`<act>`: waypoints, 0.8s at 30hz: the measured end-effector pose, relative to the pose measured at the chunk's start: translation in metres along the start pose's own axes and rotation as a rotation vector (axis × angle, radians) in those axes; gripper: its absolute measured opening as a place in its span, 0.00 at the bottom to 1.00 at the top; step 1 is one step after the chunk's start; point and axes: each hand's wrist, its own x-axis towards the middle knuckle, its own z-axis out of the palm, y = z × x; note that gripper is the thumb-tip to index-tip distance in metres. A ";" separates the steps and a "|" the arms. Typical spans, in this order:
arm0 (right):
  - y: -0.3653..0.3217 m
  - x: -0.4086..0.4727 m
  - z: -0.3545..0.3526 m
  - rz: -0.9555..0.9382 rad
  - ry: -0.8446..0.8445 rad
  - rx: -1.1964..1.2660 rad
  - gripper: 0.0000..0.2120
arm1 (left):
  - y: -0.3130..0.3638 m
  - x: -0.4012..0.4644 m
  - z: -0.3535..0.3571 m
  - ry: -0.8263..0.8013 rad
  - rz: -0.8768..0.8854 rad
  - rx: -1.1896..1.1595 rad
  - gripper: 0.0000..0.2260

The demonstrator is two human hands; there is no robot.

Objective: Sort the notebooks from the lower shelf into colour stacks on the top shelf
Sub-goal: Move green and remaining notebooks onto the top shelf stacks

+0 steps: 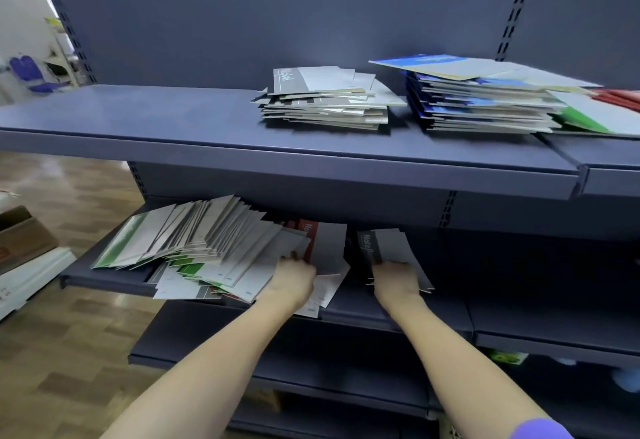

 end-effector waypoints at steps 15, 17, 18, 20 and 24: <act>0.059 -0.042 -0.008 0.307 0.003 0.273 0.14 | 0.066 -0.015 0.000 0.005 0.231 -0.332 0.22; 0.066 -0.045 -0.011 0.344 -0.004 0.368 0.15 | 0.067 -0.017 0.006 -0.039 0.181 -0.323 0.22; 0.068 -0.046 -0.011 0.351 -0.006 0.401 0.15 | 0.067 -0.017 0.009 -0.050 0.173 -0.309 0.22; 0.070 -0.050 -0.012 0.355 -0.004 0.446 0.16 | 0.064 -0.018 0.013 -0.046 0.198 -0.288 0.23; 0.064 -0.057 -0.015 0.319 0.035 0.482 0.15 | 0.059 -0.022 0.012 -0.051 0.310 -0.372 0.26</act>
